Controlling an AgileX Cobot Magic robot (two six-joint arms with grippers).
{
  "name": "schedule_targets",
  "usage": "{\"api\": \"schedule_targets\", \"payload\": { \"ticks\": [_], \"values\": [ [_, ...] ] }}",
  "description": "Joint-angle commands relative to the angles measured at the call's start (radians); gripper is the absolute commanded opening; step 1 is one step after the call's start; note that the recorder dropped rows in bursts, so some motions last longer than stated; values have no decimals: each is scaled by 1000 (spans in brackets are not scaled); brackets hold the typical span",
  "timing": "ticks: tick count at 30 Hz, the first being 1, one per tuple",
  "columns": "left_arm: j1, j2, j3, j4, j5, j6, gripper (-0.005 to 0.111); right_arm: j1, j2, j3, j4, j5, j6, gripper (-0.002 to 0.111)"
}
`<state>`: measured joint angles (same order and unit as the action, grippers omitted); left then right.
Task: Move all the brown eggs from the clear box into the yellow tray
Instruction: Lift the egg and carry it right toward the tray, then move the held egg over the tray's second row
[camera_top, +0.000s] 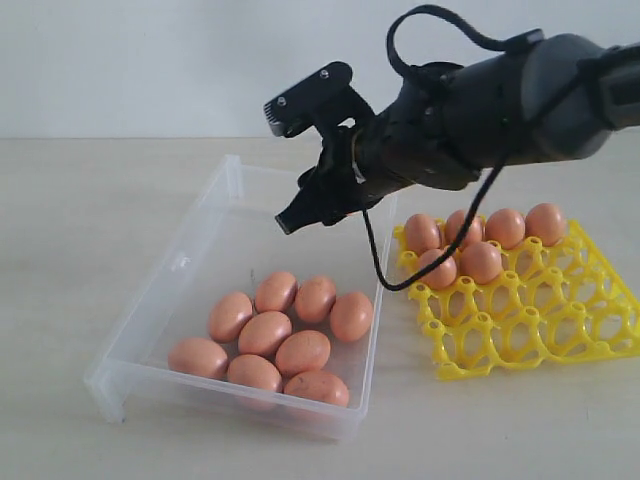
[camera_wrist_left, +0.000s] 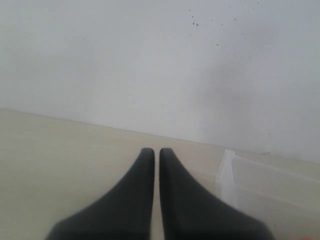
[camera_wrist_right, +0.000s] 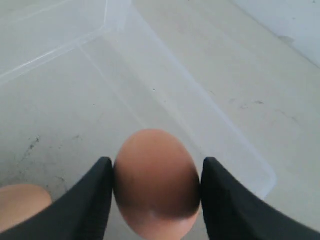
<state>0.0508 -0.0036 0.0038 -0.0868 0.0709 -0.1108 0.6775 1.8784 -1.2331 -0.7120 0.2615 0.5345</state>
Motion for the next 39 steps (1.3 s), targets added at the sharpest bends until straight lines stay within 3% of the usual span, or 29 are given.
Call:
{"api": "schedule_targets", "payload": {
  "ticks": [1,6,9,17,24,27,34,36,39],
  "values": [
    [-4,4,-4,0,-2,-1,4,-21,-122,126,-365,-77,423,0],
    [-4,4,-4,0,-2,-1,4,-69,-208,226,-729,-11,860,0],
    [-4,4,-4,0,-2,-1,4,-80,-280,337,-1027,184,1210,0],
    [-4,4,-4,0,-2,-1,4,-190,-380,521,-1032,291,1429,0],
    [-4,4,-4,0,-2,-1,4,-191,-380,553,-1032,277,1429,0],
    [-4,4,-4,0,-2,-1,4,-191,-386,553,-1032,295,1227,0],
    [-4,4,-4,0,-2,-1,4,-191,-455,553,-1022,658,1005,0],
    [-4,4,-4,0,-2,-1,4,-191,-471,546,-960,717,931,0],
    [-4,4,-4,0,-2,-1,4,-191,-471,498,-754,760,648,0]
  ]
}}
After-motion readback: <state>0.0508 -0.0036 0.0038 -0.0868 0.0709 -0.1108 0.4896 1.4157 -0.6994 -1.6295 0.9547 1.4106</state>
